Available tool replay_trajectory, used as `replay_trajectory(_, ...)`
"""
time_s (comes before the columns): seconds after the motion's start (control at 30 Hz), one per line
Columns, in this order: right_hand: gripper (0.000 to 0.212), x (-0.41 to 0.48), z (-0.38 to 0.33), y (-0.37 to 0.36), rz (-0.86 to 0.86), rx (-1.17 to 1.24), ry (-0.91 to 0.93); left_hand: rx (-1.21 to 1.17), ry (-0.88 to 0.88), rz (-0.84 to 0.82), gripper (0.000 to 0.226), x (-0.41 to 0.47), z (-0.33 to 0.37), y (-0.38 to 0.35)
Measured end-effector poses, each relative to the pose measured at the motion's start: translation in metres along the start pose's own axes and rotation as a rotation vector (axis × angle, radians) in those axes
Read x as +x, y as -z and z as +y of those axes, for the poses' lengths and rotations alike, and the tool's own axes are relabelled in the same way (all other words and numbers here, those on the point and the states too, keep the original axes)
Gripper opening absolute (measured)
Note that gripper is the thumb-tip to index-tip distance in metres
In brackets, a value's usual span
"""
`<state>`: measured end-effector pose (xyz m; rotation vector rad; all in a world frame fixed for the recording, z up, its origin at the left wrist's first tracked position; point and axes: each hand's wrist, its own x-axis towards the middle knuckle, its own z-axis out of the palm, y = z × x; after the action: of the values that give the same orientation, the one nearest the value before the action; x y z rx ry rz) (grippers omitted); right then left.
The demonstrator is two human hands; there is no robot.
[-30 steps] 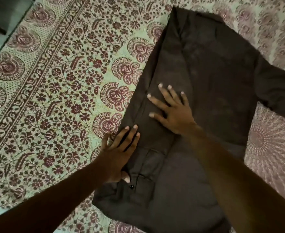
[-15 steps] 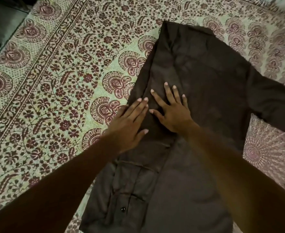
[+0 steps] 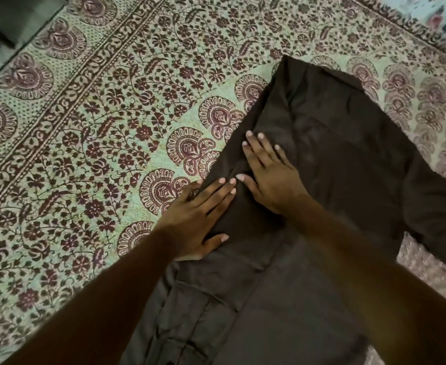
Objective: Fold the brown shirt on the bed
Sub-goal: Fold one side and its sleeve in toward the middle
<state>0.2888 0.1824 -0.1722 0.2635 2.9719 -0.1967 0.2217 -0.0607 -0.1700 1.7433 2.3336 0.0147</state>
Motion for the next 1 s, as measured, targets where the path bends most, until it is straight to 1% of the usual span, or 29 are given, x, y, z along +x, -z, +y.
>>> replay_trajectory(0.07, 0.082, 0.027, 0.016, 0.003, -0.031, 0.031, -0.068, -0.022, -0.006, 0.003, 0.092, 0.001, 0.0, -0.002)
replay_trajectory(0.2, 0.091, 0.089, 0.058, 0.017, -0.037, 0.001, -0.315, -0.038, -0.016, 0.01, 0.092, 0.001, -0.002, -0.005)
replay_trajectory(0.3, 0.092, 0.127, 0.082, 0.035, -0.13, -0.045, -0.444, -0.043, -0.023, 0.0, 0.092, 0.002, -0.004, -0.005)
replay_trajectory(0.37, 0.091, 0.136, 0.084, 0.041, -0.124, -0.034, -0.504, -0.051, -0.027, -0.01, 0.092, 0.002, -0.005, -0.005)
replay_trajectory(0.4, 0.088, 0.134, 0.078, 0.042, -0.07, -0.014, -0.509, -0.055, -0.029, -0.015, 0.092, 0.002, -0.005, -0.004)
replay_trajectory(0.43, 0.085, 0.127, 0.068, 0.042, 0.019, 0.001, -0.498, -0.061, -0.03, -0.021, 0.092, 0.001, -0.006, -0.004)
replay_trajectory(0.5, 0.078, 0.101, 0.039, 0.035, 0.19, -0.004, -0.43, -0.075, -0.028, -0.027, 0.092, 0.002, -0.006, -0.004)
replay_trajectory(0.53, 0.075, 0.086, 0.025, 0.028, 0.21, -0.002, -0.369, -0.079, -0.026, -0.03, 0.092, 0.002, -0.006, -0.004)
replay_trajectory(0.6, 0.074, 0.064, 0.011, 0.01, 0.142, 0.012, -0.237, -0.074, -0.024, -0.028, 0.092, 0.003, -0.006, -0.002)
replay_trajectory(0.67, 0.075, 0.067, 0.019, -0.002, 0.072, 0.015, -0.198, -0.068, -0.032, -0.022, 0.092, 0.004, -0.006, -0.003)
replay_trajectory(0.83, 0.079, 0.131, 0.067, 0.018, -0.023, 0.034, -0.391, -0.084, -0.035, -0.028, 0.093, 0.001, -0.004, -0.007)
replay_trajectory(0.9, 0.08, 0.135, 0.064, 0.028, 0.006, 0.053, -0.422, -0.08, -0.035, -0.034, 0.093, 0.003, -0.006, -0.004)
replay_trajectory(1.0, 0.077, 0.098, 0.022, 0.03, 0.141, 0.052, -0.394, -0.059, -0.021, -0.05, 0.093, 0.003, -0.007, 0.001)
